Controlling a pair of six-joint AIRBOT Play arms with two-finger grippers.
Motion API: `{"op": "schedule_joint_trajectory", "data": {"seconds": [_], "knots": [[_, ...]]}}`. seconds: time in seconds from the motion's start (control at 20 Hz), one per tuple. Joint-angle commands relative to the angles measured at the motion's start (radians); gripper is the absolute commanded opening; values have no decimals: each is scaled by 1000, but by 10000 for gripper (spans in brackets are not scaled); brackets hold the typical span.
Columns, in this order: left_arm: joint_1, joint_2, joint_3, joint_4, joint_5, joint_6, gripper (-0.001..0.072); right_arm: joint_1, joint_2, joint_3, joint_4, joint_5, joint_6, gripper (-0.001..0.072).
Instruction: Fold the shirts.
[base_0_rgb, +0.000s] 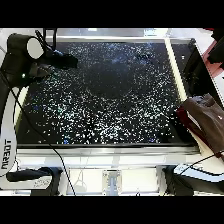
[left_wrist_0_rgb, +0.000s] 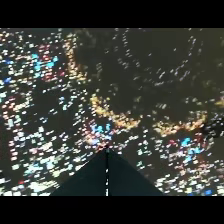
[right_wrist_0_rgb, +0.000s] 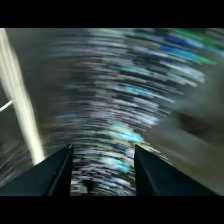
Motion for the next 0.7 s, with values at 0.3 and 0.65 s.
{"op": "schedule_joint_trajectory", "data": {"seconds": [0.3, 0.65], "knots": [[0, 0, 1, -117, 13, -34, 22, 737, -2, -217, -340, -503, -149, 441], [0, 0, 1, -117, -13, -33, 22, 795, -2, -342, -470, -558, -127, 442]]}}
